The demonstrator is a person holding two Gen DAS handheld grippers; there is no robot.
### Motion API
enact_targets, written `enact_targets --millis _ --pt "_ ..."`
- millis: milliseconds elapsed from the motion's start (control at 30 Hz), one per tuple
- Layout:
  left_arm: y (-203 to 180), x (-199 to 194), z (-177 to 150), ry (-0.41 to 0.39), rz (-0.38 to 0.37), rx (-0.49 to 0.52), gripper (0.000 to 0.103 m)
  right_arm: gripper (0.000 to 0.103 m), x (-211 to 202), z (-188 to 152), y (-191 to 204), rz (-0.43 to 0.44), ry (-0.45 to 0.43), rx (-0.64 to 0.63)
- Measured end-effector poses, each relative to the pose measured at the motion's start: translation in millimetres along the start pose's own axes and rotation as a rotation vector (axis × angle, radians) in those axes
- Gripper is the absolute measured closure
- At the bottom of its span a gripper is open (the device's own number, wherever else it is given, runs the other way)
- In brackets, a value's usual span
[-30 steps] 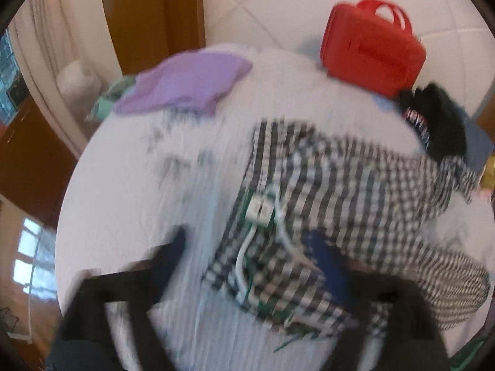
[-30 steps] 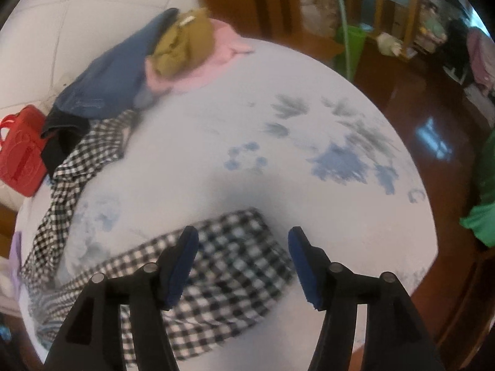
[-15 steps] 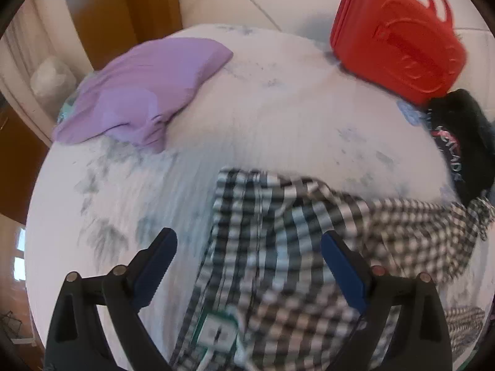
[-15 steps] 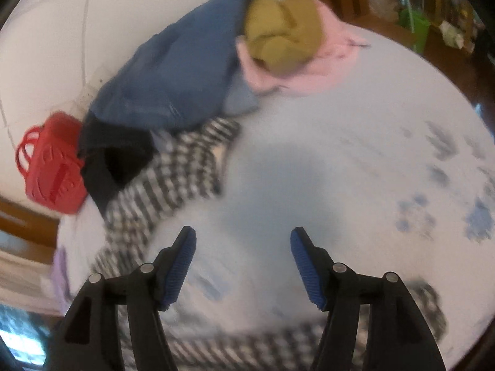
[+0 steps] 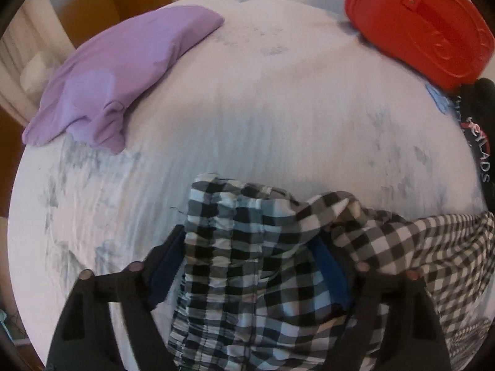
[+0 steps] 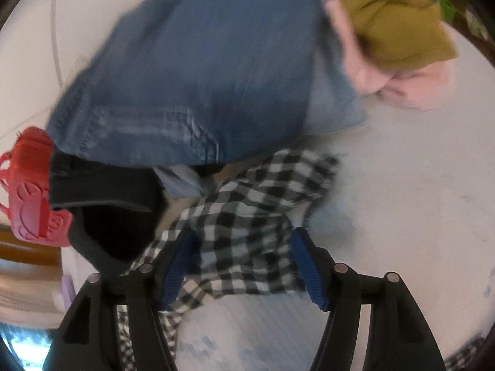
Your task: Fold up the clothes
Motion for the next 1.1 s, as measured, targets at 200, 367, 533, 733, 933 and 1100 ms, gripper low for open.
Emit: enact_targets --millis 200,367,533,733,933,1100 --pt "19 -28 -1 -0.075 0.070 -0.004 0.078 0.098 -54 -6 22 -0.190 -0.052 -0.323" --pt "16 -33 3 -0.087 0.046 0.039 0.073 0.091 -143 0 -11 -0.239 -0.155 -0.349" --pt "8 -40 14 -0.066 -0.012 -0.007 0.046 0.069 -163 -8 -81 -0.392 -0.151 -0.229" --pt "22 -85 23 -0.152 -0.021 -0.016 0.023 0.066 -156 -51 -100 -0.251 -0.116 -0.176" --pt "37 -97 -5 -0.081 -0.102 -0.007 0.023 0.066 -145 -85 -100 -0.219 -0.054 -0.160" --pt "45 -88 -65 -0.046 -0.044 0.050 0.023 0.065 -163 -133 -128 -0.255 -0.002 -0.114"
Point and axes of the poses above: each gripper's, at about its wrist camera, not at the fingertips, and x roughly the way its jaws point, y to its left, z to its top, the point moved 7 cm from there along x, roughly the way its jaws point, and after that the axes turned 10 degrees about z, right-handed, at the moved point
